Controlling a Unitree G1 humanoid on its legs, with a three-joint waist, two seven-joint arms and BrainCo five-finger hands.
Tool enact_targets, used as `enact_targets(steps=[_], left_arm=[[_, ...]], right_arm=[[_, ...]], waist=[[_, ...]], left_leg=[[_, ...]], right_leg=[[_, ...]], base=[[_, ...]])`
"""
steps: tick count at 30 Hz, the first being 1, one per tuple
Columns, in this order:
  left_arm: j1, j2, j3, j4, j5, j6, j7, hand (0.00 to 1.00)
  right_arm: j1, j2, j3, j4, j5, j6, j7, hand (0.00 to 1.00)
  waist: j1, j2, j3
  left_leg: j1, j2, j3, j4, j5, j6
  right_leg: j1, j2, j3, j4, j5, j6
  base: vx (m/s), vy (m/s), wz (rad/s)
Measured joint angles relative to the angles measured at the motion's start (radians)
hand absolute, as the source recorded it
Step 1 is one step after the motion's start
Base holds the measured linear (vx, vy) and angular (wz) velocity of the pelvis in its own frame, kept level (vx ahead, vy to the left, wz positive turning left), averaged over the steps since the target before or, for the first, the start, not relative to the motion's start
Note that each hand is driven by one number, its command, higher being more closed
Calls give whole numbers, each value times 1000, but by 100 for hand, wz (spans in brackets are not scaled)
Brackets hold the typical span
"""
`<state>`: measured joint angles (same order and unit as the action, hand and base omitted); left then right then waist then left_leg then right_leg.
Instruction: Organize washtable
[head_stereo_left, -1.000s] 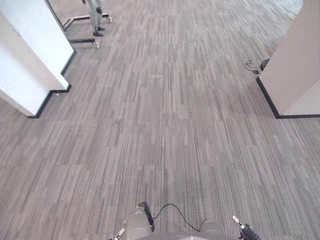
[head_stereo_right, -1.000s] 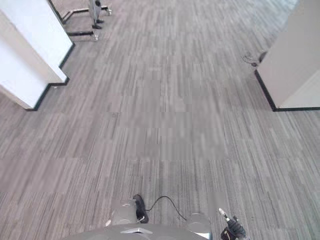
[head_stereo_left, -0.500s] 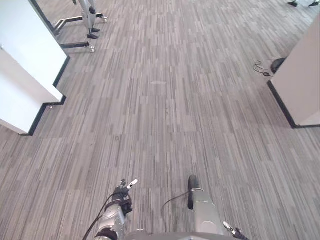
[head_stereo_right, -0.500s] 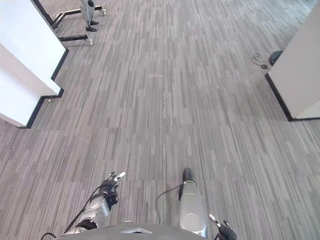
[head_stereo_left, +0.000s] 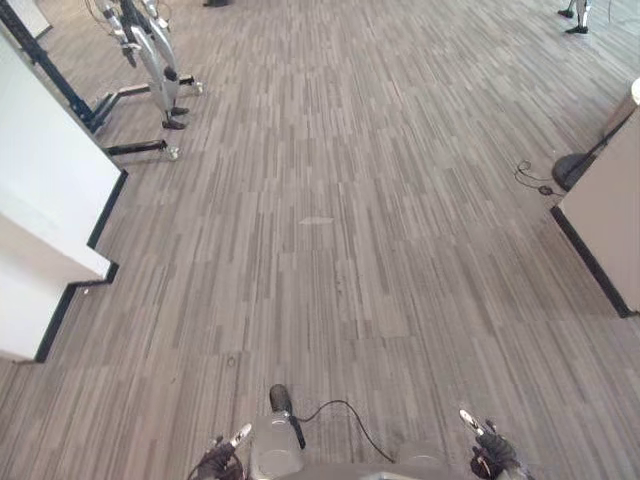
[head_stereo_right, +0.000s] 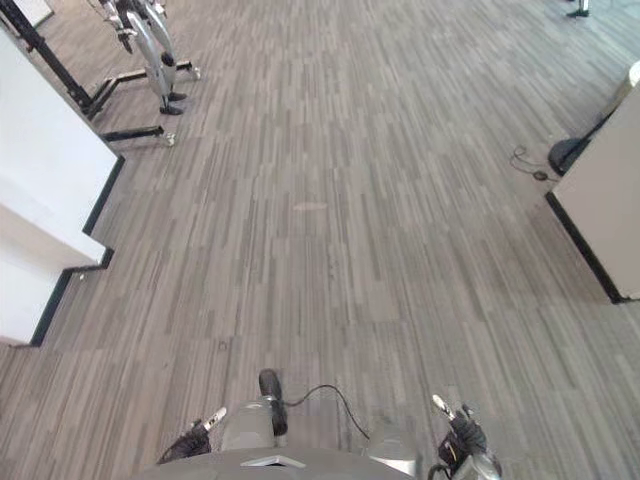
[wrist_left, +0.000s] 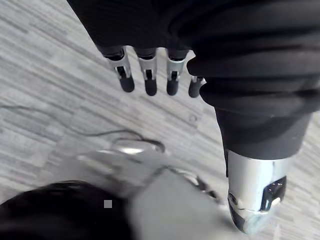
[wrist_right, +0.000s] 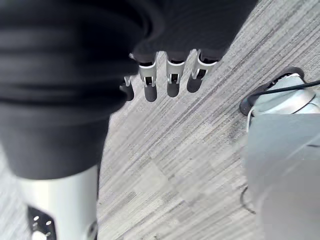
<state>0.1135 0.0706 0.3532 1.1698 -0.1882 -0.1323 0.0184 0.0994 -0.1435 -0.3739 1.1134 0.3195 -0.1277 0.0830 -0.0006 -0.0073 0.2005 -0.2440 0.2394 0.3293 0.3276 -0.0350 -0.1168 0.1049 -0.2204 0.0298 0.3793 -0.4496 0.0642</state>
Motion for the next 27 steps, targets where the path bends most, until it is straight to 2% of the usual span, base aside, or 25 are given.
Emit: enact_targets(steps=[1,2,3,4,5,6,7,9,10,11,12,13,14,15,16,17,18,19,20,21,22,23,25,26,27], left_arm=[[13,11,-1,-1,1,0,1,0],[12,15,-1,3,0,1,2,0],[-2,43,-21,6,5,3,5,0],[-6,70,-76,-5,6,2,9,0],[-14,74,-99,-15,7,3,11,0],[-21,78,-135,-39,8,3,13,0],[-42,78,-187,-43,7,1,14,0],[-86,63,-255,-45,2,-3,15,0],[-104,53,-260,-45,0,-8,16,0],[-140,35,-271,-48,0,-18,18,0],[-168,18,-277,-55,1,-28,18,0],[-180,11,-278,-66,2,-32,17,0],[-188,-8,-272,-89,4,-40,17,0],[-168,-49,-265,-106,18,-40,20,0],[-153,-65,-265,-113,25,-40,19,0],[-151,-70,-267,-107,35,-38,17,0],[-138,-85,-255,-101,48,-34,14,0],[-107,-100,-212,-103,48,-32,10,0],[-100,-103,-201,-103,48,-31,9,0],[-84,-101,-178,-114,47,-30,5,0],[-83,-93,-152,-113,47,-30,-3,0],[-83,-87,-152,-112,48,-31,-8,0],[-73,-48,-135,-107,57,-30,-9,0],[-70,-41,-117,-99,57,-28,-7,0],[-63,-39,-87,-88,51,-27,-3,0]], right_arm=[[24,8,12,31,-9,-2,3,0],[17,11,12,52,-18,1,4,0],[15,31,11,81,-37,8,5,0],[23,49,13,103,-48,10,6,0],[35,55,15,108,-57,12,8,0],[34,61,15,108,-67,14,17,0],[32,52,22,103,-67,10,23,0],[35,30,26,81,-65,5,25,0],[40,25,25,70,-64,6,25,0],[45,17,21,60,-64,4,25,0],[49,12,9,55,-64,6,25,0],[58,13,-5,56,-64,6,25,0],[74,16,-37,65,-65,9,23,0],[102,4,-48,64,-66,10,12,0],[99,1,-61,63,-66,9,6,0],[98,-1,-74,63,-66,8,5,0],[102,7,-120,62,-66,12,7,0],[103,14,-137,61,-66,17,6,0],[102,13,-137,60,-66,19,6,0],[101,13,-129,29,-65,23,5,0],[90,16,-127,0,-64,23,5,0],[84,15,-127,-13,-63,22,5,0],[43,7,-115,-23,-54,7,4,0],[34,7,-109,-24,-49,3,3,0],[24,8,-102,-29,-36,1,-1,0]], waist=[[0,-25,-49],[-1,-43,-54],[-22,-70,-49],[-28,-85,-53],[-31,-79,-49],[-27,-75,-45],[-21,-54,-35],[-31,-8,-23],[-38,3,-20],[-59,23,-10],[-78,29,-8],[-76,27,-9],[-73,2,-10],[-72,24,-22],[-75,51,-31],[-85,50,-24],[-103,45,-13],[-95,60,-12],[-91,63,-12],[-85,71,-10],[-80,70,-10],[-78,69,-11],[-54,56,-5],[-50,49,0],[-39,44,2]], left_leg=[[-37,-46,-11,86,-31,23],[-46,-69,-18,123,-61,34],[-37,-117,-33,151,-103,57],[-1,-153,-50,138,-119,73],[26,-166,-59,122,-130,81],[99,-186,-70,63,-137,89],[188,-197,-69,-21,-136,90],[304,-197,-70,-124,-133,92],[332,-196,-73,-149,-136,95],[382,-196,-92,-191,-148,107],[410,-200,-114,-218,-167,93],[422,-208,-116,-228,-180,85],[463,-226,-124,-229,-219,73],[492,-213,-131,-202,-250,76],[473,-195,-124,-116,-252,70],[438,-184,-122,-5,-249,65],[335,-123,-123,315,-175,-55],[265,-55,-119,545,-89,-147],[249,-39,-112,600,-76,-153],[192,13,-79,733,-71,-118],[141,28,-57,767,-99,-71],[113,28,-46,754,-113,-57],[53,65,74,543,-149,-1],[54,70,104,445,-150,4],[59,61,111,220,-137,8]], right_leg=[[5,-44,19,24,5,-12],[-29,-62,43,110,38,27],[-102,-90,77,311,130,92],[-144,-98,106,445,279,186],[-160,-92,125,503,329,231],[-213,-60,141,629,303,206],[-268,-26,116,679,226,130],[-349,45,74,625,166,38],[-378,72,73,592,154,18],[-431,116,73,481,149,6],[-474,124,68,304,175,19],[-483,115,59,197,210,19],[-499,89,36,92,345,12],[-503,97,25,157,338,16],[-496,102,22,198,286,12],[-478,90,12,218,262,2],[-406,81,-30,233,224,-13],[-338,99,-48,222,197,-33],[-318,105,-49,216,190,-37],[-249,127,-50,178,160,-47],[-194,132,-46,141,148,-53],[-173,131,-41,120,146,-56],[-116,113,-4,48,153,-42],[-103,104,13,39,153,-40],[-87,89,25,28,150,-29]], base=[[651,319,-1],[684,317,48],[639,300,83],[647,249,95],[582,159,56],[378,53,17],[247,3,4],[-9,-66,0],[-165,-96,25],[-275,-80,54],[-321,-71,59],[-233,-122,50],[174,-176,23],[484,-191,17],[632,-157,18],[655,-218,44],[634,-253,39],[554,-211,21],[479,-128,-22],[445,-81,-28],[466,-67,-26],[413,9,-33],[279,18,-53],[-3,-59,-57],[-138,-81,-42]])
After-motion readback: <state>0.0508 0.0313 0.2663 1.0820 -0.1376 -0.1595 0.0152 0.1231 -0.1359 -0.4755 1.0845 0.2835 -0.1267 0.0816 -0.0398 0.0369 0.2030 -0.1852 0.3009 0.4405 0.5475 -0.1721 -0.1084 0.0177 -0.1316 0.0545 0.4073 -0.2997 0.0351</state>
